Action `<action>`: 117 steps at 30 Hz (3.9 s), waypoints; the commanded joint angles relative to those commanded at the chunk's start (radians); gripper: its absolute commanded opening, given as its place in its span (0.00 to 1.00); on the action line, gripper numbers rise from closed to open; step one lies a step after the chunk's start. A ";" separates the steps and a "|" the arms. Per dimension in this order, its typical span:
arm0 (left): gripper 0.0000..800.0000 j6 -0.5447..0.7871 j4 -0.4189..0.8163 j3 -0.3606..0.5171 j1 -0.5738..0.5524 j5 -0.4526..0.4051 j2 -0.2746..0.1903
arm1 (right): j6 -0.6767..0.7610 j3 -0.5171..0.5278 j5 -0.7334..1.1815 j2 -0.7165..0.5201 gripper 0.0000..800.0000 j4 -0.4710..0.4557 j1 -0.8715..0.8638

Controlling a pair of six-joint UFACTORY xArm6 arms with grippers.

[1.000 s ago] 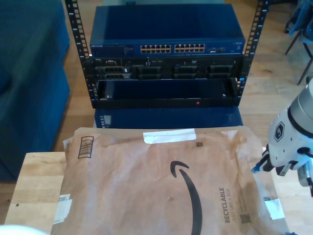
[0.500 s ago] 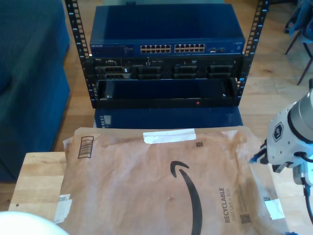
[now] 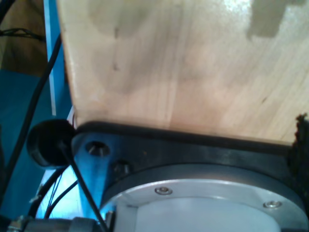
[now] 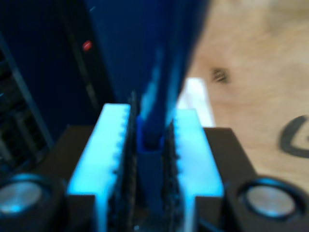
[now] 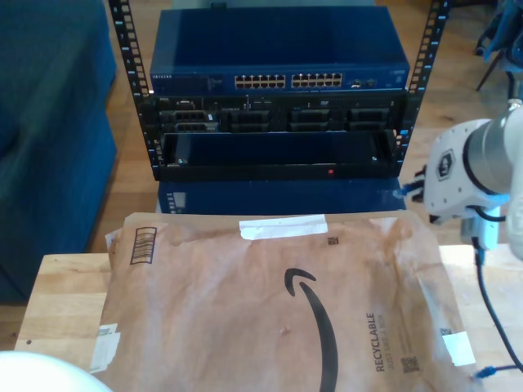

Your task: Grab the cable and plug it in

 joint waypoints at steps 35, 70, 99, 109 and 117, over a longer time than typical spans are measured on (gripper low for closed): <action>1.00 0.000 0.000 -0.002 0.000 0.000 0.000 | 0.000 0.183 -0.752 0.121 0.00 -0.262 0.075; 1.00 0.000 0.000 -0.002 0.000 0.000 0.000 | 0.020 0.075 -1.740 0.701 0.00 -0.127 0.072; 1.00 0.000 0.000 0.000 0.000 0.000 0.000 | -0.428 -0.531 -1.806 1.211 0.00 0.396 0.264; 1.00 0.000 0.000 -0.002 0.000 0.000 0.000 | -0.512 -0.605 -1.809 1.266 0.00 0.555 0.324; 1.00 0.000 0.000 -0.002 0.000 0.000 0.000 | -0.512 -0.707 -1.806 1.329 0.00 0.574 0.334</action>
